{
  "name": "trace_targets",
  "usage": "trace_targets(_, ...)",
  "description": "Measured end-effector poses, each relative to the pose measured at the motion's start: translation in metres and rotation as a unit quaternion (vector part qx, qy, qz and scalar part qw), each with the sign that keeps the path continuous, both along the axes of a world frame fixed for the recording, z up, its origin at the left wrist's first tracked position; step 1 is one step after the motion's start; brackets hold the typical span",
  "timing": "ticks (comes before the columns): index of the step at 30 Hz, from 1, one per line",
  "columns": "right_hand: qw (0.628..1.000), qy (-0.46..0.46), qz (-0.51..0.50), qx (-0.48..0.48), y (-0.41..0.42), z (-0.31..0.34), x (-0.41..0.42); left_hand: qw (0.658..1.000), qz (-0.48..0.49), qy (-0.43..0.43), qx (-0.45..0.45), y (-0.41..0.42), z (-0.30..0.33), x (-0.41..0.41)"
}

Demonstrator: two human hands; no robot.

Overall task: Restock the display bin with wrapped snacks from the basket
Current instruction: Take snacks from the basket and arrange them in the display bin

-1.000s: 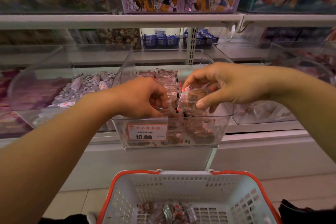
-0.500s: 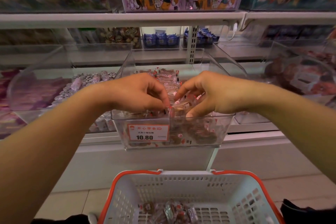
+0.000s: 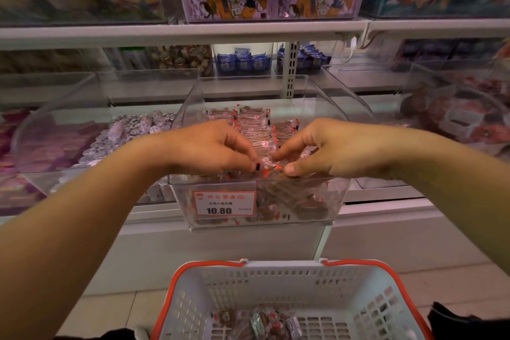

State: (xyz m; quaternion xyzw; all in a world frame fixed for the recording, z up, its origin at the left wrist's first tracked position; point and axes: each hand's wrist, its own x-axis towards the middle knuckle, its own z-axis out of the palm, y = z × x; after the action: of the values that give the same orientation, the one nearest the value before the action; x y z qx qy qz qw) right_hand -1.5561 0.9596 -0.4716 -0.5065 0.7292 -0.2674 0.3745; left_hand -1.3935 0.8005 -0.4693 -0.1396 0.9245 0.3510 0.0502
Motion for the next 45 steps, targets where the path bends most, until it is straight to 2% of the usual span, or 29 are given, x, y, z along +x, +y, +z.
trace_targets(4, 0.999, 0.0, -0.041, -0.022, -0.004, -0.003, 0.005, 0.999, -0.002, -0.017, -0.036, -0.003, -0.001, 0.0)
trace_targets(8, 0.994, 0.066, -0.075, -0.048, -0.014, -0.009, 0.016, 0.999, 0.029, -0.007, -0.044, -0.003, -0.005, -0.004)
trace_targets(11, 0.994, 0.062, -0.076, -0.052, -0.018, -0.01, 0.017, 0.998, 0.026, -0.003, -0.063, -0.007, -0.005, -0.006)
trace_targets(19, 0.998, -0.031, -0.026, 0.055, -0.01, 0.008, 0.007, 0.999, -0.001, -0.001, -0.039, -0.01, -0.005, -0.002)
trace_targets(25, 0.997, -0.011, -0.07, 0.044, -0.017, 0.001, 0.01, 0.999, -0.009, -0.009, -0.041, -0.01, -0.003, -0.001)
trace_targets(29, 0.996, 0.004, -0.065, 0.065, -0.017, 0.007, 0.006, 0.999, -0.008, -0.009, -0.053, -0.008, -0.002, 0.0)
trace_targets(38, 0.993, 0.009, -0.06, 0.098, -0.023, 0.012, 0.015, 0.99, -0.012, 0.021, -0.14, -0.006, -0.005, 0.001)
trace_targets(42, 0.992, 0.031, -0.081, 0.094, -0.024, 0.013, 0.022, 0.992, -0.009, 0.02, -0.127, -0.006, -0.004, 0.002)
trace_targets(45, 0.991, 0.044, -0.097, 0.086, -0.025, 0.012, 0.027, 0.999, 0.022, 0.03, -0.024, -0.003, 0.001, 0.002)
